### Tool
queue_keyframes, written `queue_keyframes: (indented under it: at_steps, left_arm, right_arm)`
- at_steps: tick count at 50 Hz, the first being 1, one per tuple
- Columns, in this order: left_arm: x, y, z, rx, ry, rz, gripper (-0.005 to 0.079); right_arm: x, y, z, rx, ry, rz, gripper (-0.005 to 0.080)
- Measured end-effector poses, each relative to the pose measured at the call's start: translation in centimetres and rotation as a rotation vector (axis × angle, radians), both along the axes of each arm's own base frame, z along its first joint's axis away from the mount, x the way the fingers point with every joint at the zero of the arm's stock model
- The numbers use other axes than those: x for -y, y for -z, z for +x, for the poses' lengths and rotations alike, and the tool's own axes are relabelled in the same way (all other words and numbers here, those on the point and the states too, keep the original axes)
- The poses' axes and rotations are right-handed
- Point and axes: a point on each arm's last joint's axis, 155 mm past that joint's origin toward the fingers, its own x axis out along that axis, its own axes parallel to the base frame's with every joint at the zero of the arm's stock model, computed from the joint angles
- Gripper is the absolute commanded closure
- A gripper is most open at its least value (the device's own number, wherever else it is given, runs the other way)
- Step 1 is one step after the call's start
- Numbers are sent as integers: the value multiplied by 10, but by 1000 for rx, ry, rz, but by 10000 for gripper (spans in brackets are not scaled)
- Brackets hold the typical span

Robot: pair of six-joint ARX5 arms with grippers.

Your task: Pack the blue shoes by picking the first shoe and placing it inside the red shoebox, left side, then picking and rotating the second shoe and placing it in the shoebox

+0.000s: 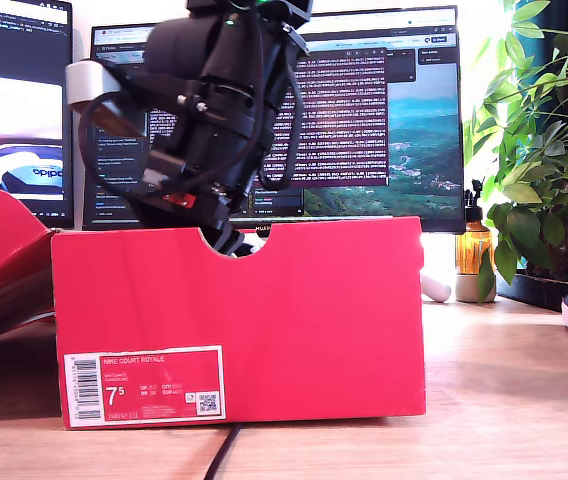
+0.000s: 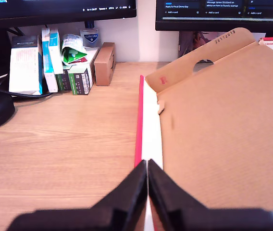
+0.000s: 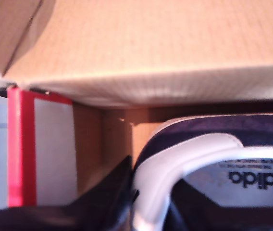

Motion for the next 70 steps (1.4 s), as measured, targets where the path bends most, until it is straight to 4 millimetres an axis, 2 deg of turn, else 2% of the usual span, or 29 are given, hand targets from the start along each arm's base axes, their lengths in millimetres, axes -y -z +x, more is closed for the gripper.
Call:
queue_keyframes:
  at_steps: [15, 19, 27, 30, 41, 54, 60, 66, 70]
  left_arm:
    - [0, 0, 0, 0, 0, 0, 754]
    - [0, 0, 0, 0, 0, 0, 754]
    - [0, 0, 0, 0, 0, 0, 754]
    - [0, 0, 0, 0, 0, 0, 754]
    - [0, 0, 0, 0, 0, 0, 754]
    - [0, 0, 0, 0, 0, 0, 754]
    - [0, 0, 0, 0, 0, 0, 754]
    - [0, 0, 0, 0, 0, 0, 754]
    - [0, 0, 0, 0, 0, 0, 754]
  right_arm:
    - [10, -8, 11, 66, 44, -79, 466]
    - [7, -20, 14, 74, 61, -67, 466]
    - [-8, -58, 26, 115, 71, -2, 466]
    - [-11, -65, 27, 115, 85, 14, 466]
    - [8, -57, 15, 58, 91, -62, 467]
    - [1, -59, 4, -12, 98, -22, 468]
    - [-7, -62, -7, -60, 76, 14, 513]
    - [-10, -61, -15, -70, 61, 10, 514]
    - [-5, -59, -10, -31, 72, -27, 515]
